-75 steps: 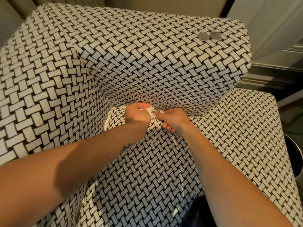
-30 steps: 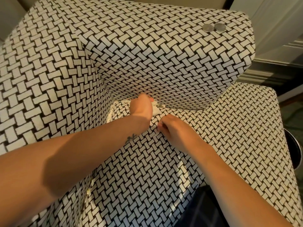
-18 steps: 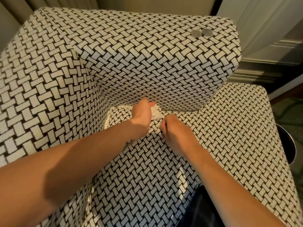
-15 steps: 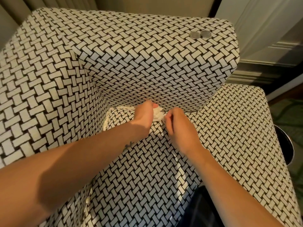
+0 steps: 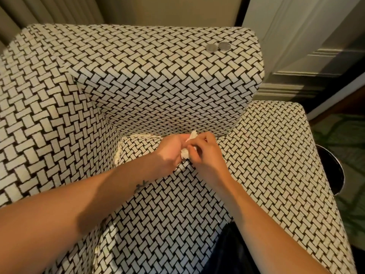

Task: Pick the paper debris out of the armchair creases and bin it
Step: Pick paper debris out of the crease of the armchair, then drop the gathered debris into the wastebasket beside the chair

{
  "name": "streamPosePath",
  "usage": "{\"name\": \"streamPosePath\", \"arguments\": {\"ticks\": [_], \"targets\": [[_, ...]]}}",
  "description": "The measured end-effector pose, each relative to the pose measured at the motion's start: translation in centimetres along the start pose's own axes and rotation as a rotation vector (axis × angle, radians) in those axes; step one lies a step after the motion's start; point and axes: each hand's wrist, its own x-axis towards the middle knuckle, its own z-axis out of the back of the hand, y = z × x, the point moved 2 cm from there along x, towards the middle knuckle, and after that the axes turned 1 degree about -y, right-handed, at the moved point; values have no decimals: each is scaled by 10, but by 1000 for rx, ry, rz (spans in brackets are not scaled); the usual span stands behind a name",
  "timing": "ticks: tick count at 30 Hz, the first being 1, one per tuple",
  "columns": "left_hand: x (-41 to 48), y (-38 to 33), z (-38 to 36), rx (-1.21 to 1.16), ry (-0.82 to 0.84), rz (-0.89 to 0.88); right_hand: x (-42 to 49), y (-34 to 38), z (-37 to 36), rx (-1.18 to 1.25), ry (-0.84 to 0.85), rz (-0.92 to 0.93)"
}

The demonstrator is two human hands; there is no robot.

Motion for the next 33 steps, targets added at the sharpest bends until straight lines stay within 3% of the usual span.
{"name": "streamPosePath", "arguments": {"ticks": [4,8,14,21,25,33], "targets": [[-24,7,-29,145,9,-12,-28,-7,29,84,-28,-14],[-38,27,-78,273,-1,-56,-53,-27,68,-98,-96,-48],[-57,38,-180,381,138,-165,-98,-75,147,-49,-259,-107],[-38,53,-306,397,209,-275,-120,-147,236,-21,-633,-129],[9,67,-382,364,263,-226,-105,-200,284,43,-839,-228],[88,105,-452,243,240,26,-79,-296,320,145,-810,-521]]}}
